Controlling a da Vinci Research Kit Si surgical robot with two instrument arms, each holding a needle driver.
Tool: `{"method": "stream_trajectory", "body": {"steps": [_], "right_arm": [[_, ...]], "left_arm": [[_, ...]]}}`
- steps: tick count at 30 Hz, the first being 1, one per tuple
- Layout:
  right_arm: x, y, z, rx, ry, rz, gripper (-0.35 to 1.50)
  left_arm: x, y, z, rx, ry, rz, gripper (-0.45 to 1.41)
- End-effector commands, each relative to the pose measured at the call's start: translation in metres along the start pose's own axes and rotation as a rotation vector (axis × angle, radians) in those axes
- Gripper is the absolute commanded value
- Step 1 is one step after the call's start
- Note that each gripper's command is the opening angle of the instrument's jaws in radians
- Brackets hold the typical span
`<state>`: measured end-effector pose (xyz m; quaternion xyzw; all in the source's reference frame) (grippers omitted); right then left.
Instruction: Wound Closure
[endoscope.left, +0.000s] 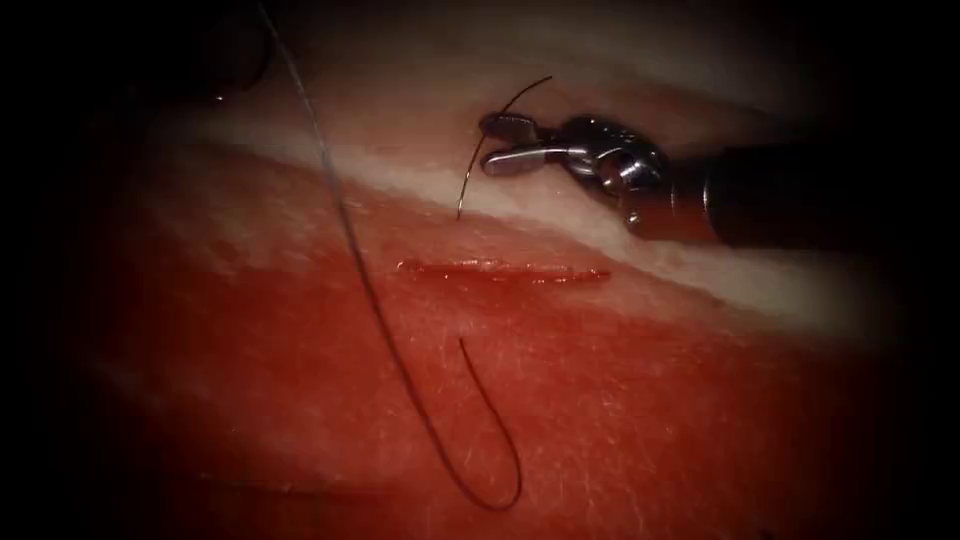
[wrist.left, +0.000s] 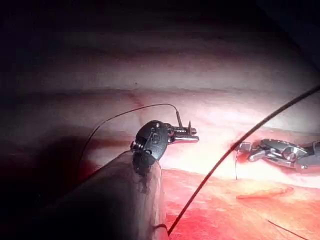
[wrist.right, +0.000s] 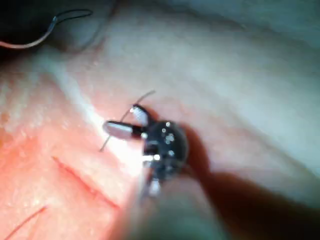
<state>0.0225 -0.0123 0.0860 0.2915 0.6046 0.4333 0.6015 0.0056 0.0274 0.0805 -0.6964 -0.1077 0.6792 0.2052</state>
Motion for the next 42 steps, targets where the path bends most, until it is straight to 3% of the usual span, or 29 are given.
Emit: {"method": "stream_trajectory", "body": {"steps": [1, 4, 5, 12, 16, 22, 23, 24, 26, 29, 37, 42], "right_arm": [[0.0001, -0.0002, 0.0012, 0.012, 0.000, 0.000, 0.76], [0.0003, -0.0006, 0.0013, 0.036, -0.003, 0.003, -0.28], [0.0005, -0.0007, 0.0013, 0.037, -0.003, 0.004, -0.35], [0.0018, -0.0013, 0.0014, 0.093, 0.046, -0.104, -0.35], [0.0027, -0.0035, 0.0014, 0.122, 0.049, -0.216, -0.35], [0.0029, -0.0050, 0.0017, 0.136, 0.051, -0.235, -0.35], [0.0028, -0.0050, 0.0019, 0.137, 0.051, -0.236, -0.11], [0.0026, -0.0049, 0.0020, 0.133, 0.052, -0.250, 0.57], [0.0025, -0.0048, 0.0020, 0.102, 0.052, -0.263, 1.06], [0.0025, -0.0046, 0.0015, 0.100, 0.050, -0.263, 1.25], [0.0020, -0.0050, -0.0027, 0.086, 0.041, -0.298, 1.30], [0.0000, -0.0060, -0.0059, 0.097, 0.022, -0.330, 1.31]], "left_arm": [[-0.0003, -0.0006, 0.0004, -0.002, 0.000, 0.003, -0.45], [-0.0003, -0.0006, 0.0004, -0.003, 0.000, 0.003, -0.45], [-0.0003, -0.0006, 0.0003, -0.003, 0.000, 0.003, -0.45], [-0.0003, -0.0007, 0.0003, -0.003, 0.000, 0.003, -0.45], [-0.0004, -0.0007, 0.0004, -0.003, 0.000, 0.003, -0.45], [-0.0005, -0.0006, 0.0006, -0.003, -0.005, -0.001, -0.45], [-0.0006, -0.0005, 0.0007, -0.002, -0.010, 0.000, -0.45], [-0.0009, -0.0006, 0.0010, -0.002, -0.012, 0.003, -0.45], [-0.0015, -0.0008, 0.0013, -0.004, -0.020, 0.007, -0.45], [-0.0040, -0.0018, 0.0021, 0.014, -0.061, 0.025, -0.45], [-0.0124, -0.0050, 0.0050, 0.104, -0.153, 0.019, -0.45], [-0.0137, -0.0051, 0.0060, 0.095, -0.153, 0.011, -0.45]]}}
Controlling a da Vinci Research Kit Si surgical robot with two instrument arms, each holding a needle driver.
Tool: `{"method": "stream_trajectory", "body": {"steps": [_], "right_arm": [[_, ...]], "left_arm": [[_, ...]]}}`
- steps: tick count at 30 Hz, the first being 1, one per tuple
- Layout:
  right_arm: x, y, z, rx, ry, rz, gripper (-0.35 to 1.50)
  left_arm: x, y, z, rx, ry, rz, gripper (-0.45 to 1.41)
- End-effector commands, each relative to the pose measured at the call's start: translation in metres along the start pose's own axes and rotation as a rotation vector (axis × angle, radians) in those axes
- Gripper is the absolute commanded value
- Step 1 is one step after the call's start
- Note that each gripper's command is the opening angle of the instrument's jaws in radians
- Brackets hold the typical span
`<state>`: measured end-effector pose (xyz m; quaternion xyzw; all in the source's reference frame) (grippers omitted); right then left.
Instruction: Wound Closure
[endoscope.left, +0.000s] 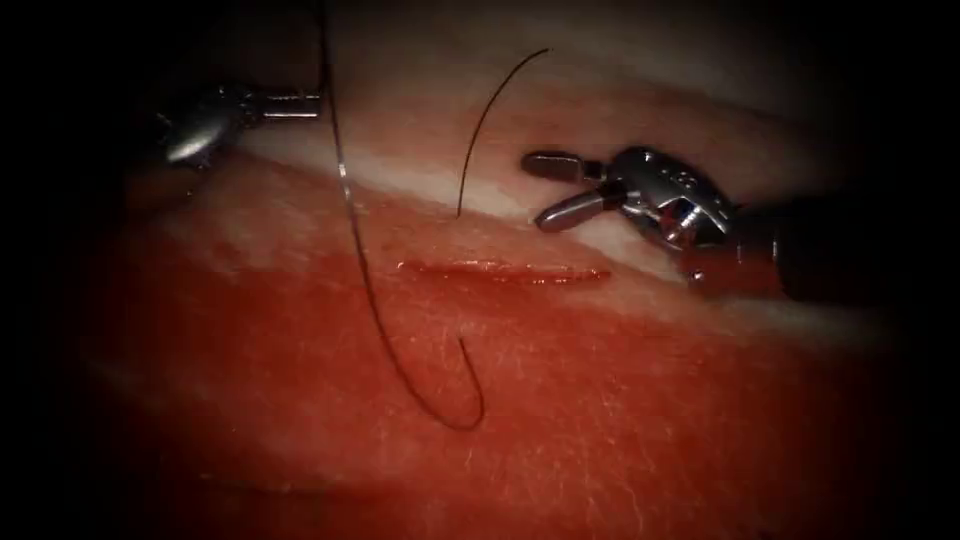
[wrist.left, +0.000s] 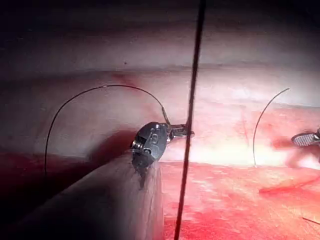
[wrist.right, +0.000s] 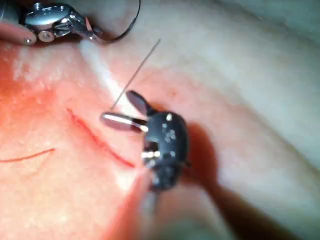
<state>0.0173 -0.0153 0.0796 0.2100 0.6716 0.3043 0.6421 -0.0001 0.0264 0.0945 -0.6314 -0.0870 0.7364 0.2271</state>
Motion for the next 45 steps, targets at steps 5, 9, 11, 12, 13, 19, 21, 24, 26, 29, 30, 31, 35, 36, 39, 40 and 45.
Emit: {"method": "stream_trajectory", "body": {"steps": [5, 9, 11, 12, 13, 19, 21, 24, 26, 29, 30, 31, 35, 36, 39, 40, 45], "right_arm": [[-0.0029, -0.0040, 0.0001, 0.020, -0.041, -0.052, 1.45], [-0.0042, -0.0081, 0.0018, 0.066, -0.060, -0.178, 1.45], [-0.0047, -0.0094, 0.0024, 0.079, -0.069, -0.220, 1.45], [-0.0049, -0.0100, 0.0026, 0.087, -0.079, -0.247, 1.45], [-0.0050, -0.0104, 0.0028, 0.092, -0.084, -0.262, 1.45], [-0.0070, -0.0127, 0.0039, 0.129, -0.152, -0.368, 1.45], [-0.0077, -0.0131, 0.0044, 0.138, -0.171, -0.382, 1.45], [-0.0084, -0.0136, 0.0049, 0.141, -0.183, -0.388, 1.45], [-0.0084, -0.0140, 0.0055, 0.139, -0.186, -0.402, 1.45], [-0.0079, -0.0144, 0.0058, 0.141, -0.184, -0.410, 1.36], [-0.0074, -0.0148, 0.0060, 0.145, -0.187, -0.413, 1.21], [-0.0072, -0.0150, 0.0060, 0.148, -0.189, -0.418, 1.06], [-0.0070, -0.0162, 0.0059, 0.205, -0.235, -0.430, -0.35], [-0.0070, -0.0165, 0.0060, 0.214, -0.245, -0.430, -0.35], [-0.0068, -0.0180, 0.0062, 0.237, -0.266, -0.435, -0.35], [-0.0068, -0.0183, 0.0062, 0.241, -0.271, -0.436, -0.35], [-0.0067, -0.0193, 0.0064, 0.252, -0.278, -0.439, -0.35]], "left_arm": [[-0.0001, -0.0005, 0.0005, -0.008, 0.004, 0.001, -0.45], [-0.0001, -0.0005, 0.0005, -0.008, 0.004, 0.001, -0.45], [-0.0001, -0.0005, 0.0005, -0.010, 0.006, 0.001, -0.45], [-0.0001, -0.0005, 0.0005, -0.011, 0.006, 0.001, -0.45], [-0.0001, -0.0005, 0.0005, -0.011, 0.006, 0.002, -0.45], [-0.0002, -0.0005, 0.0005, -0.015, -0.002, -0.008, -0.45], [-0.0002, -0.0005, 0.0005, -0.014, -0.002, -0.008, -0.45], [-0.0002, -0.0005, 0.0005, -0.016, -0.005, -0.008, -0.45], [-0.0002, -0.0005, 0.0005, -0.016, -0.005, -0.014, -0.45], [-0.0002, -0.0005, 0.0004, -0.017, -0.008, -0.020, -0.45], [-0.0002, -0.0005, 0.0003, -0.020, -0.010, -0.019, -0.45], [-0.0002, -0.0005, 0.0003, -0.020, -0.010, -0.019, -0.45], [-0.0002, -0.0004, 0.0002, -0.024, -0.019, -0.019, -0.45], [-0.0002, -0.0004, 0.0002, -0.025, -0.021, -0.018, -0.45], [-0.0002, -0.0003, 0.0002, -0.028, -0.027, -0.024, -0.45], [-0.0002, -0.0003, 0.0001, -0.029, -0.030, -0.023, -0.45], [-0.0002, -0.0002, -0.0002, -0.038, -0.043, -0.027, -0.45]]}}
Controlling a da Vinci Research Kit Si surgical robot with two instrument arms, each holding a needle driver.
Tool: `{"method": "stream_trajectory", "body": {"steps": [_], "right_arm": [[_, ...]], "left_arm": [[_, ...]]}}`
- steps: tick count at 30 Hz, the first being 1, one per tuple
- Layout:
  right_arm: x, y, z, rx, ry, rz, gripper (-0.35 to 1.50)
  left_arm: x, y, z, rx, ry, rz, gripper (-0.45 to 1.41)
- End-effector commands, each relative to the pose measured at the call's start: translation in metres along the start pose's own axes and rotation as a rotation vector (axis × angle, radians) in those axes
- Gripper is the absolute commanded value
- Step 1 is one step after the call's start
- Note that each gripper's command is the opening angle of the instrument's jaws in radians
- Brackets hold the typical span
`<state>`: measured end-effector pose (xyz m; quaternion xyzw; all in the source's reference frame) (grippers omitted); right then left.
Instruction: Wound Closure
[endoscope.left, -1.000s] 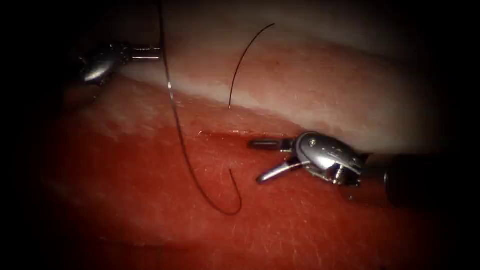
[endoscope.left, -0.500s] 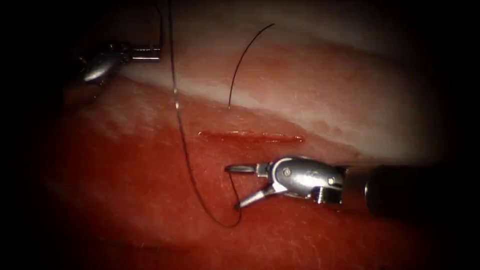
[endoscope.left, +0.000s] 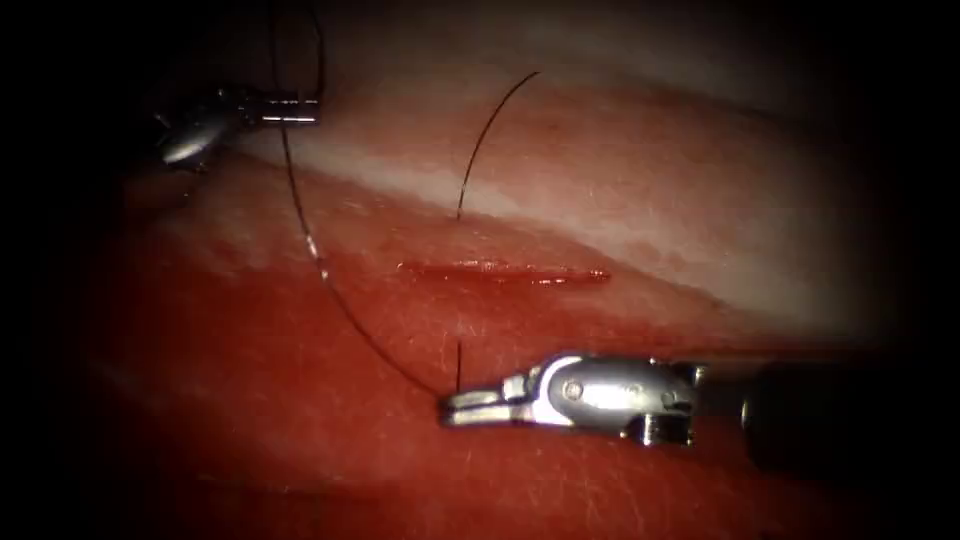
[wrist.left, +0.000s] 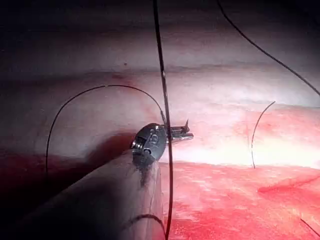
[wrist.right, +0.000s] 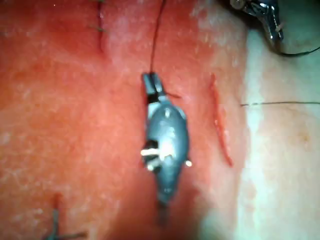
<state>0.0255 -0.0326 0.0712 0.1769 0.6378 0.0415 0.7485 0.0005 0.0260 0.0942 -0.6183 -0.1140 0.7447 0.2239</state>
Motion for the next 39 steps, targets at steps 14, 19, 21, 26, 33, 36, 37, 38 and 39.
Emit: {"method": "stream_trajectory", "body": {"steps": [14, 19, 21, 26, 33, 36, 37, 38, 39], "right_arm": [[0.0009, 0.0001, 0.0014, -0.035, 0.039, -0.009, 0.98], [0.0006, 0.0001, 0.0011, -0.037, 0.037, -0.009, 1.08], [0.0003, 0.0003, 0.0008, -0.038, 0.036, -0.008, 1.08], [-0.0001, 0.0004, 0.0004, -0.046, 0.030, -0.008, 1.09], [-0.0001, 0.0007, -0.0001, -0.053, 0.034, -0.004, 1.09], [-0.0002, 0.0008, -0.0009, -0.065, 0.025, -0.001, 1.09], [-0.0002, 0.0008, -0.0016, -0.069, 0.022, 0.002, 1.09], [-0.0002, 0.0010, -0.0022, -0.079, 0.019, 0.005, 1.09], [-0.0001, 0.0011, -0.0027, -0.086, 0.014, 0.008, 1.09]], "left_arm": [[-0.0002, 0.0002, 0.0006, 0.004, -0.090, -0.062, 0.04], [0.0001, 0.0010, -0.0005, 0.076, -0.231, -0.092, 0.83], [0.0012, 0.0011, -0.0021, 0.115, -0.257, -0.106, 0.96], [0.0040, 0.0023, -0.0062, 0.144, -0.290, -0.107, 0.96], [0.0057, 0.0078, -0.0064, 0.001, -0.320, -0.074, 0.79], [0.0079, 0.0107, -0.0045, -0.103, -0.254, -0.087, 0.79], [0.0092, 0.0124, -0.0036, -0.160, -0.215, -0.085, 0.79], [0.0103, 0.0140, -0.0029, -0.206, -0.184, -0.078, 0.79], [0.0110, 0.0150, -0.0024, -0.231, -0.165, -0.071, 0.79]]}}
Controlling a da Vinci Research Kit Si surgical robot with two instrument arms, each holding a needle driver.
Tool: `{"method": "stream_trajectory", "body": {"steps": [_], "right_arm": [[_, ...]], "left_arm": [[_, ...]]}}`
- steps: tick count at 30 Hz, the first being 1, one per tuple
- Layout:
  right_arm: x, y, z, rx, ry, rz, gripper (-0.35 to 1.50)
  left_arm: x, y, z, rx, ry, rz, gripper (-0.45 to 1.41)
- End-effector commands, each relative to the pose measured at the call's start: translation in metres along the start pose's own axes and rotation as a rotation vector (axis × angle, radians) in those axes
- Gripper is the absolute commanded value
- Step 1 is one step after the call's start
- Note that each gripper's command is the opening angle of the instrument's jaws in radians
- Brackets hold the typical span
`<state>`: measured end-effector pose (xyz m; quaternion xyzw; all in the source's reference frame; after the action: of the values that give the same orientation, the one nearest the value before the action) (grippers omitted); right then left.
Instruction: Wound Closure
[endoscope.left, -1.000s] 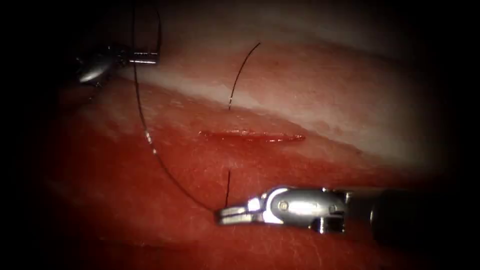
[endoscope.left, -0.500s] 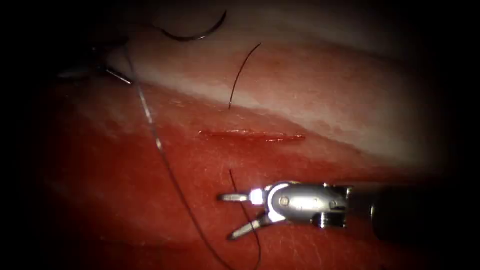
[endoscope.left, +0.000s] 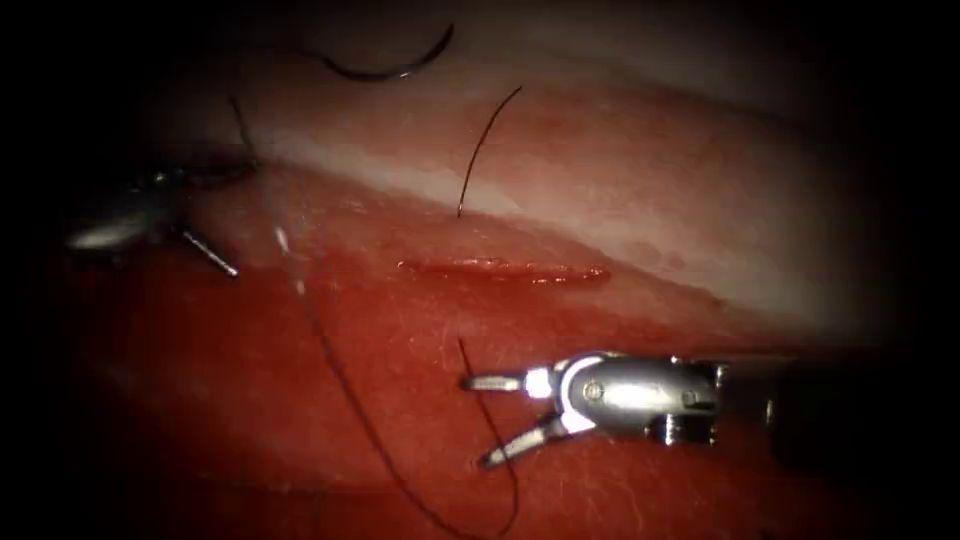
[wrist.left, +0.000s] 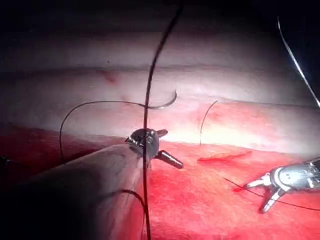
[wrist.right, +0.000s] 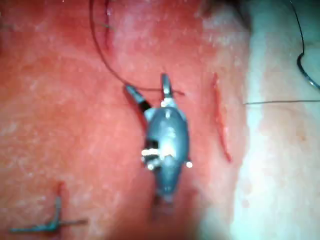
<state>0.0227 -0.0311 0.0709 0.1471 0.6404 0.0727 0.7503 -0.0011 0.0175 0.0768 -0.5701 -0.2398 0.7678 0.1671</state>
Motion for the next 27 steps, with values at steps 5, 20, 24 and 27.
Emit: {"method": "stream_trajectory", "body": {"steps": [5, 20, 24, 27], "right_arm": [[0.0004, 0.0009, -0.0016, -0.022, -0.001, 0.002, 1.09], [-0.0009, 0.0016, -0.0028, -0.040, -0.002, -0.002, 1.09], [-0.0011, 0.0015, -0.0027, -0.040, -0.003, -0.004, 1.09], [-0.0013, 0.0013, -0.0026, -0.040, -0.003, -0.006, 1.09]], "left_arm": [[0.0025, 0.0035, 0.0033, -0.123, 0.064, -0.003, 0.79], [0.0122, 0.0132, 0.0086, -0.373, 0.403, -0.075, 0.62], [0.0142, 0.0131, 0.0088, -0.329, 0.479, -0.103, 0.62], [0.0147, 0.0118, 0.0083, -0.296, 0.519, -0.126, 0.62]]}}
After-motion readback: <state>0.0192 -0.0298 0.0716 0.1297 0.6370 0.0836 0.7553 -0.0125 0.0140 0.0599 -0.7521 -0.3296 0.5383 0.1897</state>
